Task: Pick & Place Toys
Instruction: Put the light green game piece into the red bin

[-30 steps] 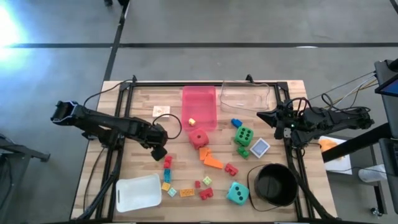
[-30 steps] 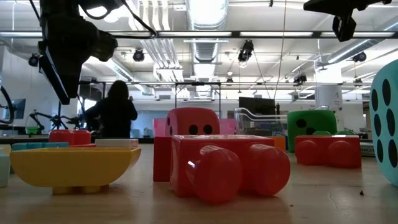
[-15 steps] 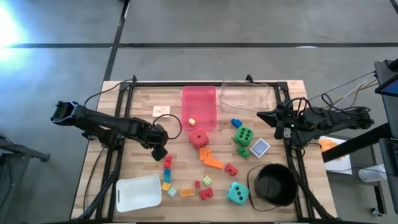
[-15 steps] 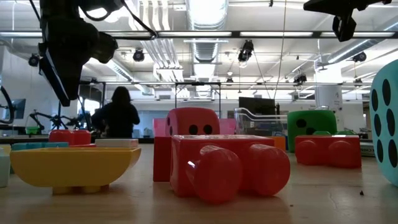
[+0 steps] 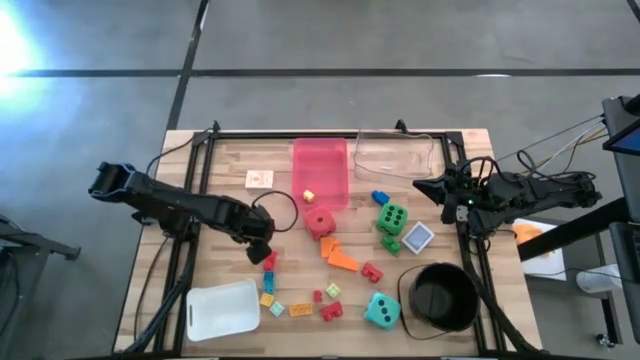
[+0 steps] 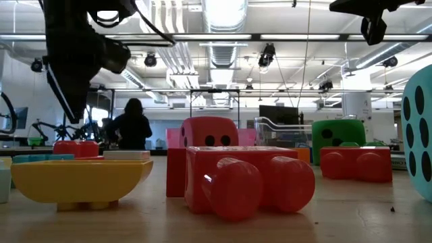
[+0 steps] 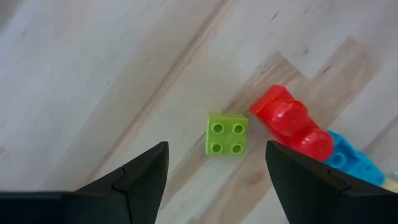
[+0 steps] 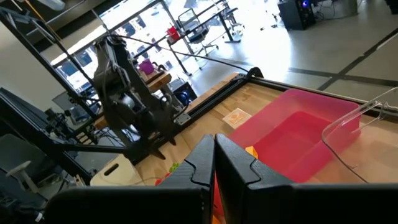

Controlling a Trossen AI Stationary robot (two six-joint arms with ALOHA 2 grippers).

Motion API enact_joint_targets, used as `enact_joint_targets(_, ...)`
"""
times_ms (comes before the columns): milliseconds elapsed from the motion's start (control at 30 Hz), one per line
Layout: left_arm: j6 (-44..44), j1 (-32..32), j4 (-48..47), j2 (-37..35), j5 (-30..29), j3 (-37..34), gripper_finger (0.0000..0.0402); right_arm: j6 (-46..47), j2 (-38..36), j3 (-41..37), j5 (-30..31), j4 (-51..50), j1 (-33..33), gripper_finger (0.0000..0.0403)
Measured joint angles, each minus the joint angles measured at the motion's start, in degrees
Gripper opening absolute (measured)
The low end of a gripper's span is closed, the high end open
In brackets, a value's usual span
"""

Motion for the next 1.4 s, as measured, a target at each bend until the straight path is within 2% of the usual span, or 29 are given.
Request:
enact_joint_targets(167, 0.5, -0.9, 2.9, 3.0, 0.0, -2.5, 0.0273, 0.0, 0.0, 0.0, 0.0, 0.0, 0.0, 0.0009)
enact_joint_targets(567, 6.9, -3.3, 12.6, 2.8, 2.0, -6.6, 0.0273, 0.0, 0.0, 0.0, 0.0, 0.0, 0.0, 0.0009)
enact_joint_targets(800, 6.7, -3.7, 13.0, 4.7, 2.1, -7.8, 0.0273, 0.0, 0.0, 0.0, 0.0, 0.0, 0.0, 0.0009)
enact_joint_targets(1167, 6.7, -3.7, 13.6, 11.5, 1.3, -7.4, 0.0271, 0.0, 0.0, 0.0, 0.0, 0.0, 0.0, 0.0009)
enact_joint_targets(1267, 6.8, -3.7, 13.6, 11.8, 0.8, -7.0, 0.0252, 0.0, 0.0, 0.0, 0.0, 0.0, 0.0, 0.0009)
enact_joint_targets(1400, 6.7, -3.7, 14.4, 11.2, 0.4, -7.2, 0.0194, 0.0, 0.0, 0.0, 0.0, 0.0, 0.0, 0.0009)
